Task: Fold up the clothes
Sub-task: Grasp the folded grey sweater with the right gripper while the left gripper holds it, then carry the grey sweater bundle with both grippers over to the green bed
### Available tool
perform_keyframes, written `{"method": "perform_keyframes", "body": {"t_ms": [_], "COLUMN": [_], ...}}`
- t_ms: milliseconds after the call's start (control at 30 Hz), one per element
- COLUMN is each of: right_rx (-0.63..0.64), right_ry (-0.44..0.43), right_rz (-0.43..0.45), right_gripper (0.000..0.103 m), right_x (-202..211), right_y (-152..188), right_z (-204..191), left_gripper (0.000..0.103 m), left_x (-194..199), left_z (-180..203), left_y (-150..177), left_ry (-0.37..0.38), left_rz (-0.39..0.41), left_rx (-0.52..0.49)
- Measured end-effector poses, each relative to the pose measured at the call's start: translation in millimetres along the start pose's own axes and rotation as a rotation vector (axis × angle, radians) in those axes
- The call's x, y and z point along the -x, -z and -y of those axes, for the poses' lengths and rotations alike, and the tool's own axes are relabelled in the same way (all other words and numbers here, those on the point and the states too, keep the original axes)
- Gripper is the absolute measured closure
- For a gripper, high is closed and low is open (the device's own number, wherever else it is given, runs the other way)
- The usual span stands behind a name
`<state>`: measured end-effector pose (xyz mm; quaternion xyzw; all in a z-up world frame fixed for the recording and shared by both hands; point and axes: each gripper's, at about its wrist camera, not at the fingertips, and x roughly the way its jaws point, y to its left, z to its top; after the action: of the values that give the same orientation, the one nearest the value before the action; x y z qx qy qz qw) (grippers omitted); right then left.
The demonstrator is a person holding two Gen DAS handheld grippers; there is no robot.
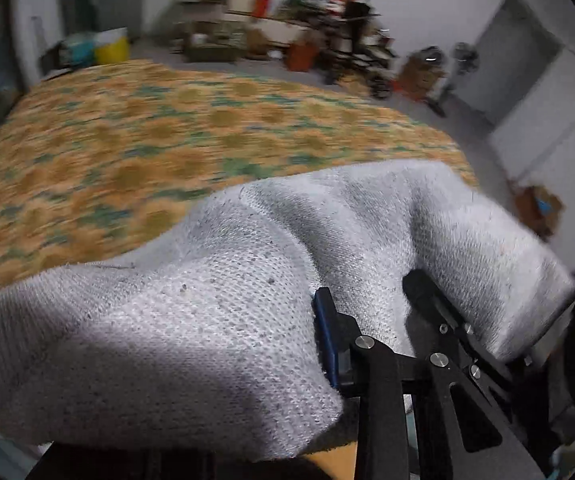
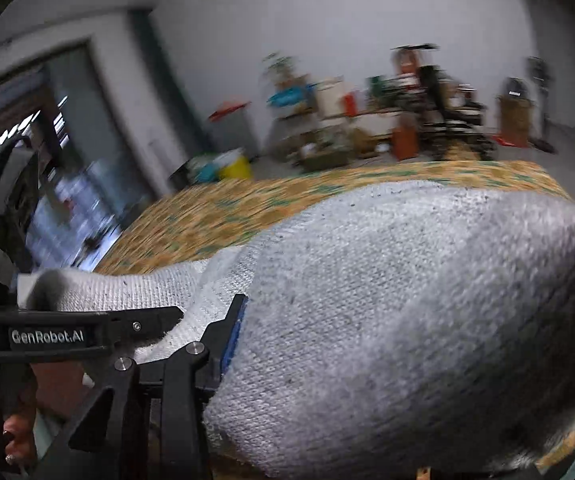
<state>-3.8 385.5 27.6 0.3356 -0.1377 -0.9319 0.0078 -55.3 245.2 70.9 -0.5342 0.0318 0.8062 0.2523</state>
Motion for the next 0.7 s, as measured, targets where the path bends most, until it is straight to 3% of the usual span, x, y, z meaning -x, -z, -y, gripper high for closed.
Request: {"method": "perform_keyframes", "body": {"t_ms": [200,333,433,600,700], "right_rx": [0.273,0.408,0.487,0.692,0.770], "right_ry": [-0.174,-0.320,-0.408,-0.496,-0.550], "right_rz": [-0.159,-0.292,-0.360,-0.438,-0.563], "right_gripper": [0.059,0.060,0.060,0.062,0.063], "right_x": [-37.7,-56.6,-60.4,-30.9,-29.4], "right_y": [24.9,54.3,76.5,127.0,157.8], "right_z": [-104.2,-152.3,-178.5,-217.7,-233.0], "left_gripper": [0.073,0.073,0.073,0.073,0.073], "left_x": [36.3,57.0,64.7,74.5,68.0], "left_z": [-99.0,-152.3,-183.4,-211.2,-211.2], "left_y": [49.2,103.3,152.7,230.2,276.1], "left_ry": [-0.191,-0.258,-0.241,-0.172,-0.158], "left_rz": [-0.093,-0.169,-0.186,-0.218,-0.321], "left_rx": [0.206,0.367,0.508,0.698,0.770]}}
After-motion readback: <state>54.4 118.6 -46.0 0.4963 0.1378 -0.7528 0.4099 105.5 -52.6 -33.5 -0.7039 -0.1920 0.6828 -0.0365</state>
